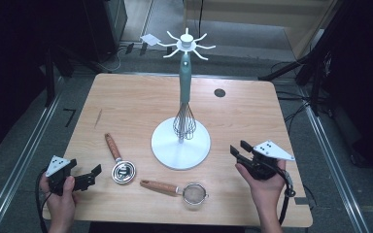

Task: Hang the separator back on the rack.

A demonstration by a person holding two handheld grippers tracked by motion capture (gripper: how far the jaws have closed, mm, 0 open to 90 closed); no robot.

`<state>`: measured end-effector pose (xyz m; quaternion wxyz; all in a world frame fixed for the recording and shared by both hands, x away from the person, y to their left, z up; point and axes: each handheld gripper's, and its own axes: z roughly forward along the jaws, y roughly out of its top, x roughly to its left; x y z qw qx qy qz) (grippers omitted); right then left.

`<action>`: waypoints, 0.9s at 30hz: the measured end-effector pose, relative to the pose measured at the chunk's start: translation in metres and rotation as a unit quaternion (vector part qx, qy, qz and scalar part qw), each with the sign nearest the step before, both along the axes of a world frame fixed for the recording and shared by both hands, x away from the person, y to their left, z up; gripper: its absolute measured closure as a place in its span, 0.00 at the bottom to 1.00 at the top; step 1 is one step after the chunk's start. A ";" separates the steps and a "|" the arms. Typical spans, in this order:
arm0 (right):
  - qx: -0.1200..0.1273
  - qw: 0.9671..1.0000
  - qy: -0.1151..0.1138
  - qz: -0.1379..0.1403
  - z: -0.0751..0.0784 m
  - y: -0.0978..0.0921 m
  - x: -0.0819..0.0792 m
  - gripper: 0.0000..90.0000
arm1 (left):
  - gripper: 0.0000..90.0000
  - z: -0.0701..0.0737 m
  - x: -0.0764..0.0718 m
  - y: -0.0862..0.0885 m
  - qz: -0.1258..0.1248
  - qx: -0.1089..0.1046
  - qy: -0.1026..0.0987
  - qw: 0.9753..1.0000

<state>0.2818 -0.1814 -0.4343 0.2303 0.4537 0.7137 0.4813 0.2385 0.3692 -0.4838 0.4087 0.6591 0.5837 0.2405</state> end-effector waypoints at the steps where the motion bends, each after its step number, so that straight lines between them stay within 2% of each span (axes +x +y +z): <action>1: 0.000 1.000 0.000 0.000 0.000 0.000 0.000 0.62 | 0.00 0.000 0.000 0.000 0.000 0.000 0.000 1.000; 3: -0.007 1.000 0.015 0.020 -0.005 0.010 -0.001 0.63 | 0.00 0.000 0.001 0.000 0.001 -0.002 0.000 1.000; 5: -0.008 0.999 0.018 0.029 -0.004 0.014 -0.002 0.63 | 0.00 0.000 0.001 0.000 0.002 -0.001 0.001 1.000; 8: -0.020 0.997 0.019 0.066 -0.001 0.029 -0.004 0.64 | 0.00 0.000 0.001 0.000 0.003 0.000 0.001 1.000; 13: -0.035 0.995 0.031 0.087 -0.001 0.041 -0.004 0.66 | 0.00 0.000 0.000 0.001 0.002 -0.002 -0.002 1.000; 14: -0.045 0.993 0.035 0.103 0.000 0.047 -0.004 0.67 | 0.00 0.000 0.000 0.000 0.001 -0.001 -0.003 1.000; 15: -0.045 0.993 0.035 0.103 0.000 0.047 -0.004 0.67 | 0.00 0.000 0.000 0.000 0.001 -0.001 -0.003 1.000; 16: -0.051 0.991 0.040 0.118 0.000 0.054 -0.004 0.68 | 0.00 0.000 0.000 0.000 0.001 -0.001 -0.003 1.000; 18: -0.052 0.990 0.044 0.126 0.001 0.057 -0.004 0.68 | 0.00 0.000 0.000 0.001 0.001 -0.002 -0.003 1.000; 20: -0.062 0.984 0.052 0.156 0.002 0.069 -0.005 0.70 | 0.00 0.000 0.000 0.001 0.000 -0.002 -0.004 1.000; 21: -0.070 0.983 0.053 0.162 0.003 0.072 -0.006 0.70 | 0.00 0.000 0.000 0.000 -0.001 -0.002 -0.004 1.000; 23: -0.074 0.982 0.052 0.165 0.004 0.076 -0.007 0.71 | 0.00 0.000 0.000 0.000 -0.001 -0.001 -0.004 1.000; 25: -0.081 0.977 0.058 0.188 0.005 0.084 -0.009 0.73 | 0.00 0.000 0.000 0.000 0.001 0.000 -0.004 1.000; 26: -0.081 0.977 0.058 0.188 0.005 0.084 -0.009 0.73 | 0.00 0.000 0.000 0.000 0.002 0.000 -0.004 1.000; 27: -0.083 0.976 0.060 0.194 0.006 0.086 -0.010 0.73 | 0.00 0.000 0.000 0.000 0.002 0.000 -0.006 1.000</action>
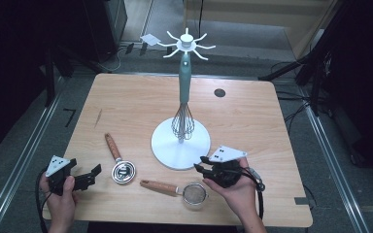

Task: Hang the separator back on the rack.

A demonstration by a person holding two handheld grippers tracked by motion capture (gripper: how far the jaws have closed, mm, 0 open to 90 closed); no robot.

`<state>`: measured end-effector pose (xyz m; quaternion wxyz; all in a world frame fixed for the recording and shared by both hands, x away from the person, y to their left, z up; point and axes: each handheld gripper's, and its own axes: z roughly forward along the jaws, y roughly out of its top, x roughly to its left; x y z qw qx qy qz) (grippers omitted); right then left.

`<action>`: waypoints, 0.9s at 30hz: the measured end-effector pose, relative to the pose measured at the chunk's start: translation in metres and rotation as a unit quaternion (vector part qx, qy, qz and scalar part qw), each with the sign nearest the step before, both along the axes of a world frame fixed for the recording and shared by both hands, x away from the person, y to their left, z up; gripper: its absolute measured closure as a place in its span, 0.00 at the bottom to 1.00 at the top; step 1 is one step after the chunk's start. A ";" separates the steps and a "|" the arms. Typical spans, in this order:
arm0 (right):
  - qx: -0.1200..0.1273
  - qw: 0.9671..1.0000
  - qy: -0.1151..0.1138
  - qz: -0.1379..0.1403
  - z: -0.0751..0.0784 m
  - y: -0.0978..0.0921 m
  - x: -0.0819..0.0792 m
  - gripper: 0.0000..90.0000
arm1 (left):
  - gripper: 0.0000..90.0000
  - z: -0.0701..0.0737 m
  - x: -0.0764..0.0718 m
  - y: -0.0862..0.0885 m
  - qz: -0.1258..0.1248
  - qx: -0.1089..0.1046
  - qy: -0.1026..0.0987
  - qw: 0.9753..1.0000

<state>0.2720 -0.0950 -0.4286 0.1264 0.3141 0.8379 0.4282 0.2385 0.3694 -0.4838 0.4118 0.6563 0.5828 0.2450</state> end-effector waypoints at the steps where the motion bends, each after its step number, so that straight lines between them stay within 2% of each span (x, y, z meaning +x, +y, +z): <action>1: -0.011 1.000 0.000 0.014 0.001 0.006 -0.001 0.73 | 0.00 0.000 0.000 0.000 0.000 -0.001 0.000 1.000; 3: -0.014 1.000 0.002 0.017 0.001 0.009 -0.002 0.73 | 0.00 0.000 0.000 0.000 0.000 -0.001 0.000 1.000; 5: -0.027 0.999 0.004 0.031 0.001 0.014 -0.002 0.72 | 0.00 0.000 0.000 0.000 0.001 0.000 0.000 1.000; 8: -0.035 0.998 0.013 0.044 0.003 0.022 -0.003 0.73 | 0.00 0.000 0.000 0.000 0.001 0.001 0.003 1.000; 9: -0.038 0.998 0.028 0.051 0.003 0.027 -0.003 0.75 | 0.00 0.000 0.000 0.000 0.001 -0.001 0.003 1.000; 10: -0.038 0.998 0.028 0.051 0.003 0.027 -0.003 0.75 | 0.00 0.000 0.000 0.000 0.001 -0.001 0.003 1.000; 12: -0.057 0.995 0.026 0.072 0.003 0.034 -0.004 0.76 | 0.00 0.000 0.000 0.001 0.001 -0.002 0.004 1.000; 14: -0.064 0.995 0.028 0.077 0.003 0.037 -0.005 0.75 | 0.00 0.000 0.000 0.001 0.000 -0.002 0.003 1.000; 15: -0.068 0.993 0.030 0.092 0.002 0.042 -0.005 0.75 | 0.00 0.000 0.000 0.001 0.000 -0.003 0.001 1.000; 17: -0.079 0.991 0.034 0.101 0.002 0.046 -0.005 0.74 | 0.00 0.000 0.000 0.001 0.000 -0.004 -0.001 1.000; 22: -0.086 0.988 0.046 0.117 0.000 0.053 -0.006 0.76 | 0.00 0.000 -0.001 0.001 -0.001 -0.004 0.000 1.000; 24: -0.096 0.985 0.050 0.131 -0.003 0.059 -0.006 0.77 | 0.00 0.000 -0.001 0.001 0.000 -0.005 0.000 1.000; 25: -0.096 0.985 0.050 0.131 -0.003 0.059 -0.006 0.77 | 0.00 0.000 -0.001 0.001 0.000 -0.005 0.000 1.000; 27: -0.106 0.983 0.056 0.141 -0.005 0.063 -0.006 0.76 | 0.00 0.000 0.000 0.001 0.000 -0.004 0.001 1.000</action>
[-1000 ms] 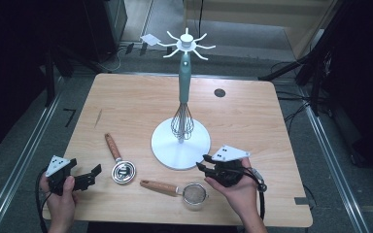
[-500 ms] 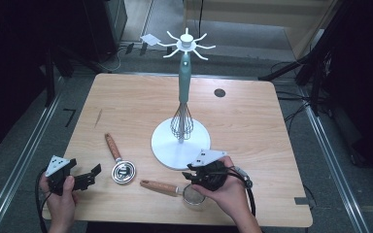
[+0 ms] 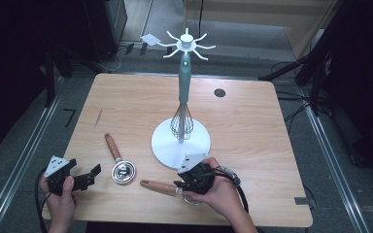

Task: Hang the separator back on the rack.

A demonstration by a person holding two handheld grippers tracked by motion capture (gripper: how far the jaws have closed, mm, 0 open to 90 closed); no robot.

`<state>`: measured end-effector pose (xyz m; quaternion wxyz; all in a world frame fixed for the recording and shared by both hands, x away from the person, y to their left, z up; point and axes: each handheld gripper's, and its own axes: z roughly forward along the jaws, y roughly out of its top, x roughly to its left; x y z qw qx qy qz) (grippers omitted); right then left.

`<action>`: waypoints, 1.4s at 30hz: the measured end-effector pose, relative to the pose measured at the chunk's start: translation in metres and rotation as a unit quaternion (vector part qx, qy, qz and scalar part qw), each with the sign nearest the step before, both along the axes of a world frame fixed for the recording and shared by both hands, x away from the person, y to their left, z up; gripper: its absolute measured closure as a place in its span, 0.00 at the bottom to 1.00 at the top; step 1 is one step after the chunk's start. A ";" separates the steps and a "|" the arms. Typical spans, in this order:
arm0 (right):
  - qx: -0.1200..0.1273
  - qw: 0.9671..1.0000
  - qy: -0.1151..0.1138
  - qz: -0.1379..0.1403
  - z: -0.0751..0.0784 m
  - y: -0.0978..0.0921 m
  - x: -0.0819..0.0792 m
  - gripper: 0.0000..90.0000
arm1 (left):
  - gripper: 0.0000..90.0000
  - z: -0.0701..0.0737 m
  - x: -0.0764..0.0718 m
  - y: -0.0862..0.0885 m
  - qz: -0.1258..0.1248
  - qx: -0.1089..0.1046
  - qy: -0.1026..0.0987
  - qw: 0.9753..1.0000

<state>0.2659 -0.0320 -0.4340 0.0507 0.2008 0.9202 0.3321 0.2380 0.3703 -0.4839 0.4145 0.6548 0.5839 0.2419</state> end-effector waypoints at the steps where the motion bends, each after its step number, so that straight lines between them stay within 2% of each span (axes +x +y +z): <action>1: -0.004 1.000 0.003 0.002 -0.001 0.002 0.000 0.76 | 0.00 0.000 0.000 0.000 0.000 0.000 0.000 1.000; 4: -0.021 0.999 0.020 0.015 -0.005 0.010 0.001 0.75 | 0.00 0.000 0.000 -0.001 -0.001 0.002 0.001 1.000; 13: -0.064 0.996 0.046 0.029 -0.015 0.023 0.002 0.76 | 0.00 0.000 0.000 -0.001 -0.001 0.004 0.001 1.000; 15: -0.067 0.996 0.047 0.029 -0.016 0.024 0.002 0.78 | 0.00 0.000 0.000 -0.001 -0.001 0.003 0.001 1.000; 21: -0.081 0.994 0.072 0.025 -0.022 0.028 0.005 0.76 | 0.00 0.000 0.000 -0.001 -0.002 0.003 0.000 1.000; 26: -0.088 0.993 0.076 0.027 -0.026 0.030 0.007 0.76 | 0.00 0.000 0.000 -0.001 -0.001 0.002 0.001 1.000; 30: -0.106 0.990 0.085 0.026 -0.030 0.033 0.006 0.75 | 0.00 0.000 0.000 0.000 -0.001 0.001 0.000 1.000; 36: -0.111 0.989 0.091 0.024 -0.031 0.034 0.005 0.73 | 0.00 0.000 0.000 0.000 -0.001 -0.001 -0.002 1.000; 42: -0.116 0.990 0.077 0.019 -0.030 0.034 0.002 0.79 | 0.00 0.000 -0.001 0.000 -0.001 -0.002 -0.002 1.000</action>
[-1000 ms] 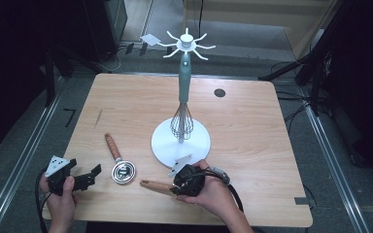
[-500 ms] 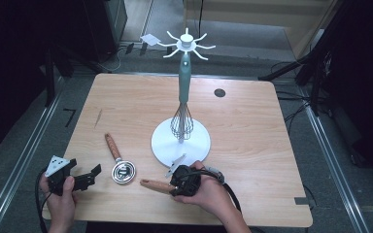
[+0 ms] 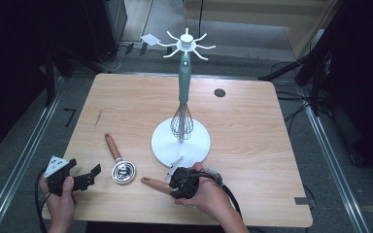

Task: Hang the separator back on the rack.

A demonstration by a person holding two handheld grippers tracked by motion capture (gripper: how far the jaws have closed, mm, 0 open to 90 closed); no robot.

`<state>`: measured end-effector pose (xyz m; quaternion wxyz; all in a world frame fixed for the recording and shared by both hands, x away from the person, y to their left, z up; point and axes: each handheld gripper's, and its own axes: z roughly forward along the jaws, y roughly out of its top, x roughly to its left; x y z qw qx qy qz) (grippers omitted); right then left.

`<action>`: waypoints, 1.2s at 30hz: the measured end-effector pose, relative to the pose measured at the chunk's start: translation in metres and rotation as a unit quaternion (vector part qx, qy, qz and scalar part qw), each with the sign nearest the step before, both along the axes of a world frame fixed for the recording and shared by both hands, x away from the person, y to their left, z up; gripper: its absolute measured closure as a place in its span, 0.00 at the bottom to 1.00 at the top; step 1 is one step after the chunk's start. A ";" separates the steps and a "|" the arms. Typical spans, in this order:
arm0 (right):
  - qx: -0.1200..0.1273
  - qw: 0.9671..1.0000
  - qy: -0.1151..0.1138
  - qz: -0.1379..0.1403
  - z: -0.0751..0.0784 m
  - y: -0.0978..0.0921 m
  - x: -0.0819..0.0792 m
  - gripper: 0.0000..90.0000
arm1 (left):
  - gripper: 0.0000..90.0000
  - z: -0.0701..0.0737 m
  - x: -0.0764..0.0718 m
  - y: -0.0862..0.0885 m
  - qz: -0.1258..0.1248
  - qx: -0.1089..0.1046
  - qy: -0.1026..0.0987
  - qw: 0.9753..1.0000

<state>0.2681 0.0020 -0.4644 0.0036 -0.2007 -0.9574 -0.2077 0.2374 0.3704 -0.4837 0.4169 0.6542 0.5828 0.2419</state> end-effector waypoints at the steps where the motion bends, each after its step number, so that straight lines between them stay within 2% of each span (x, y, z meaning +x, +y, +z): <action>1: -0.002 1.000 -0.004 0.001 0.000 0.000 -0.001 0.79 | 0.00 0.000 0.000 0.000 0.000 -0.001 -0.001 1.000; 8: 0.003 1.000 -0.022 0.004 -0.001 -0.002 -0.004 0.80 | 0.00 0.000 0.000 0.000 0.001 -0.002 -0.001 1.000; 17: 0.039 0.999 -0.030 -0.023 0.007 -0.024 -0.005 0.80 | 0.00 0.000 0.000 0.001 0.000 -0.003 -0.002 1.000; 20: 0.044 0.998 -0.033 -0.028 0.008 -0.029 -0.004 0.80 | 0.00 0.000 0.000 0.000 0.001 -0.003 -0.002 1.000; 31: 0.073 0.994 -0.046 -0.069 0.017 -0.056 0.000 0.80 | 0.00 0.000 0.000 0.001 0.000 -0.003 -0.002 1.000; 36: 0.089 0.990 -0.055 -0.089 0.019 -0.068 0.003 0.80 | 0.00 0.000 0.000 0.000 0.002 -0.003 -0.002 1.000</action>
